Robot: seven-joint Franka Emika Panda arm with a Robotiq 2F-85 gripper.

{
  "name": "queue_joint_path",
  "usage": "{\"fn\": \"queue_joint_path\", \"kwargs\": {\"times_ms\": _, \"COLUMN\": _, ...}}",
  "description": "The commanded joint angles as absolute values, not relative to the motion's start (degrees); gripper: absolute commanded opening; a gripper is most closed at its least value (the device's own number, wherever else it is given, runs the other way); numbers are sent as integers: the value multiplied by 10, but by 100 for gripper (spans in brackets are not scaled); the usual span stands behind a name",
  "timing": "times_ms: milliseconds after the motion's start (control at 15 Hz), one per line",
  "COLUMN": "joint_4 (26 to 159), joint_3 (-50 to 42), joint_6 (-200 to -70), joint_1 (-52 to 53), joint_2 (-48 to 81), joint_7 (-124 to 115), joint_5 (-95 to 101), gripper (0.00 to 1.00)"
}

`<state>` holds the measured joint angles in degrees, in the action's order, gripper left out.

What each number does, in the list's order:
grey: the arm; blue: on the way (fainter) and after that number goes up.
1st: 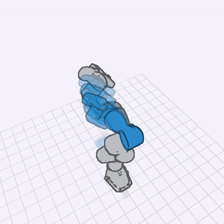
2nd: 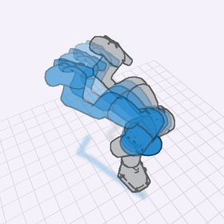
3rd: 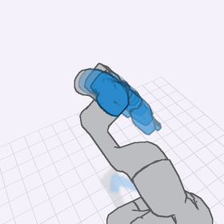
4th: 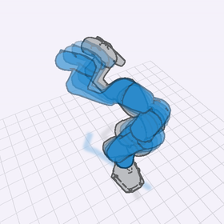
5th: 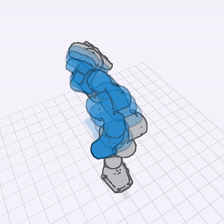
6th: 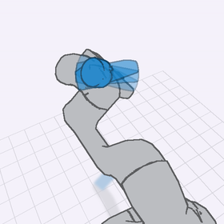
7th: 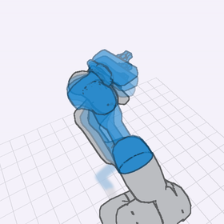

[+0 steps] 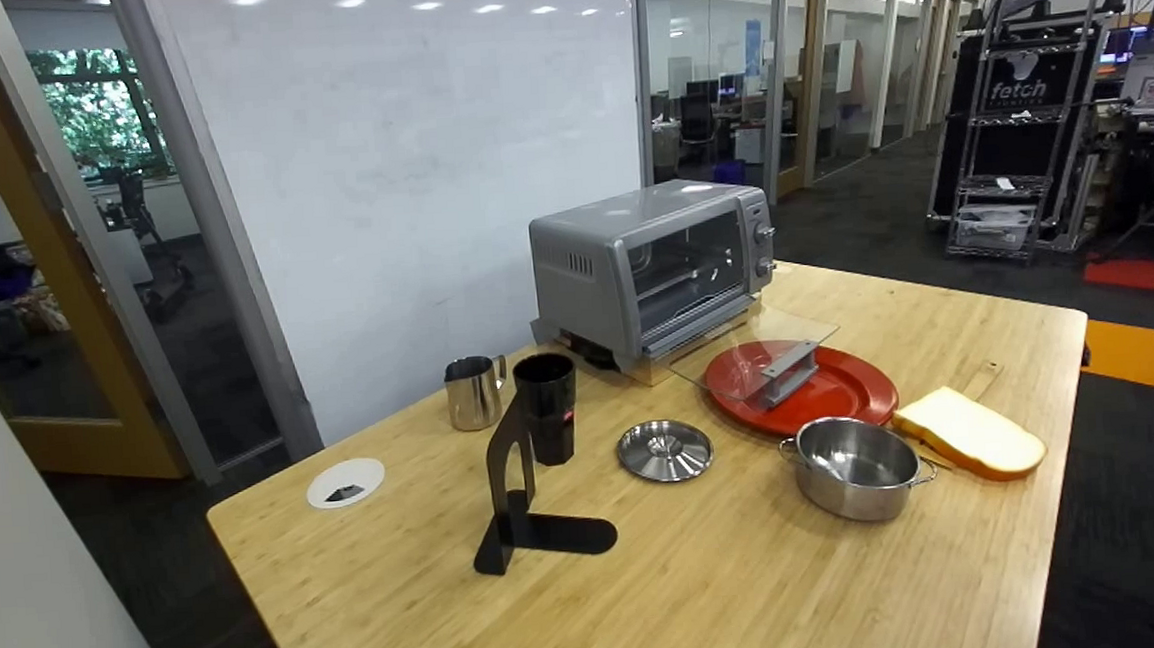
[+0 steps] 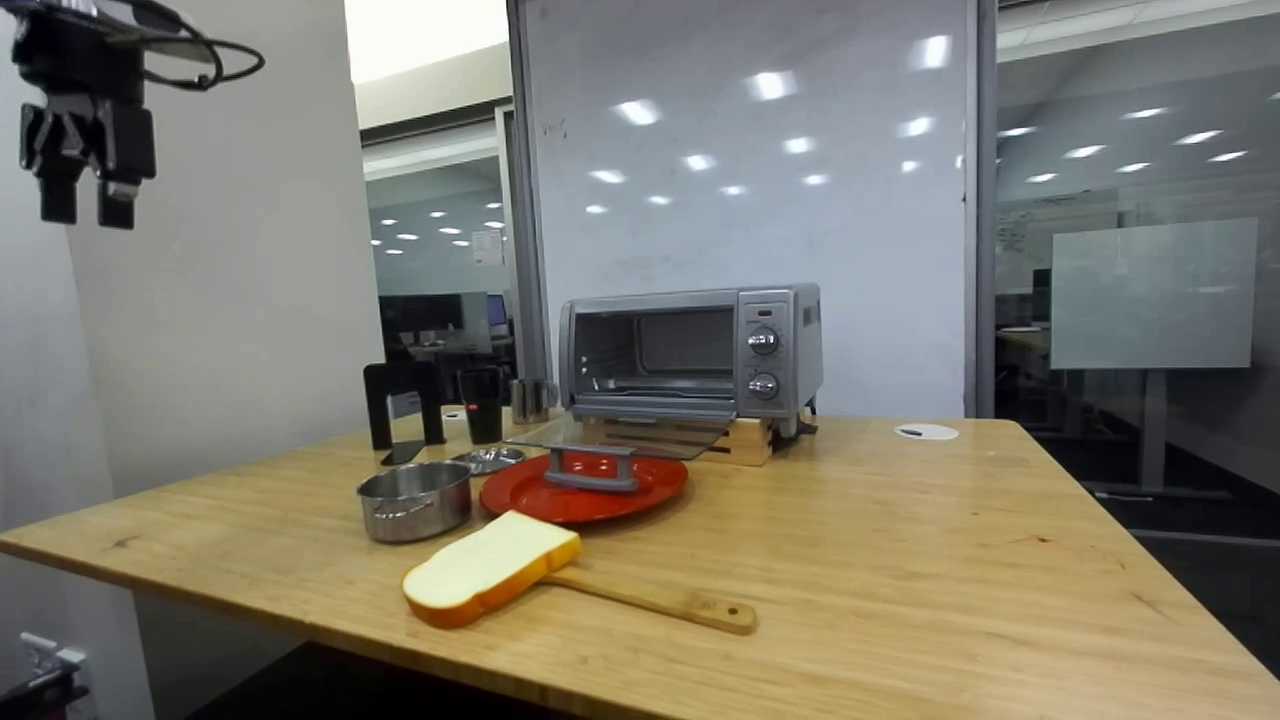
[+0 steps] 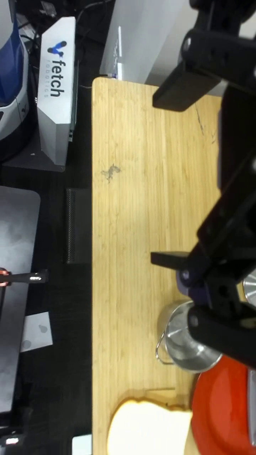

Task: Move the cup from the right to the left side of the table

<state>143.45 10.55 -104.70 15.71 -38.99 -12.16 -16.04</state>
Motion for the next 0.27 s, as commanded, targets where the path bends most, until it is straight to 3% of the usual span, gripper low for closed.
{"fn": "queue_joint_path", "kwargs": {"times_ms": 0, "joint_4": 1510, "joint_3": 85, "joint_6": -1002, "joint_1": 117, "joint_2": -516, "joint_7": -148, "joint_5": -172, "gripper": 100}}
{"fn": "queue_joint_path", "kwargs": {"times_ms": 67, "joint_4": 1471, "joint_3": 103, "joint_6": -1020, "joint_1": 123, "joint_2": -456, "joint_7": -128, "joint_5": -169, "gripper": 100}}
{"fn": "queue_joint_path", "kwargs": {"times_ms": 200, "joint_4": 1483, "joint_3": 102, "joint_6": -1015, "joint_1": 117, "joint_2": -487, "joint_7": -127, "joint_5": -169, "gripper": 100}}
